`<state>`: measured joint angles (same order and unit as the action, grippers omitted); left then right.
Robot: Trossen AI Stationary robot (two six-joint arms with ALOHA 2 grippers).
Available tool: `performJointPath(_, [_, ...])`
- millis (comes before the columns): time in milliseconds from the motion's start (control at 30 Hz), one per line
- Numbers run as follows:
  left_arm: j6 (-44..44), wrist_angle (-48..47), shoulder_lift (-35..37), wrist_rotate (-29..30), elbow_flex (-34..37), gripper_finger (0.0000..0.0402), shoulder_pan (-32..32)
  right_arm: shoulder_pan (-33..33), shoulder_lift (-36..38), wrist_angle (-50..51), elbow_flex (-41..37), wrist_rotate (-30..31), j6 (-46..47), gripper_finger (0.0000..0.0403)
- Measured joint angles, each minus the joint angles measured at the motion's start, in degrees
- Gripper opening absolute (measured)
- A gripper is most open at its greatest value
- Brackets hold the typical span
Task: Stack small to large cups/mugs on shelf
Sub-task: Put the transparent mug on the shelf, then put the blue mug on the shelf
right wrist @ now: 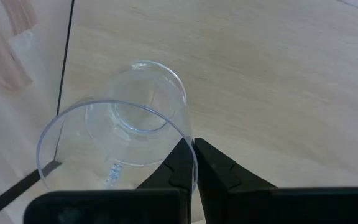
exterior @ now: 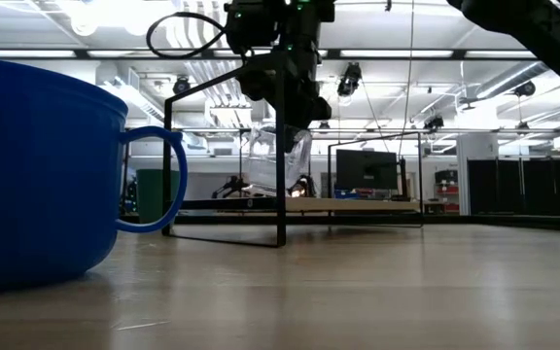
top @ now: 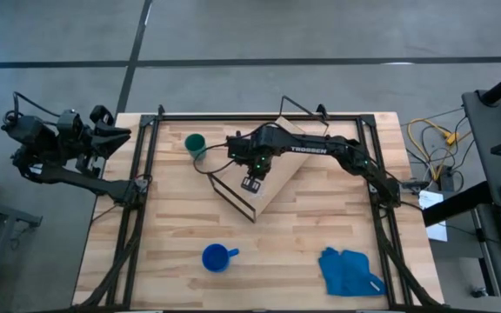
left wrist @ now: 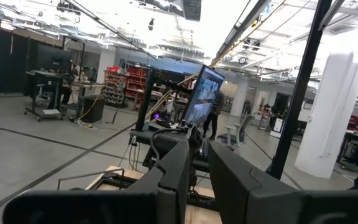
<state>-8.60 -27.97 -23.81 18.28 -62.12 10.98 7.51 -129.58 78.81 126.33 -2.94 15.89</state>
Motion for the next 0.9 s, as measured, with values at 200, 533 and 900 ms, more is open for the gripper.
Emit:
performJointPath(200, [0.02, -0.01, 0.01, -0.01, 0.11, 0.0048, -0.01, 0.00, 0.00, -0.18, 0.00, 0.00, 0.73, 0.0008])
performJointPath(533, [0.01, 0.00, 0.00, -0.01, 0.21, 0.0048, -0.01, 0.00, 0.00, 0.53, 0.00, -0.02, 0.62, 0.0033])
performJointPath(900, [0.02, 0.00, 0.00, -0.02, 0.21, 0.0048, 0.00, 0.00, 0.00, 0.22, 0.00, -0.02, 0.60, 0.0073])
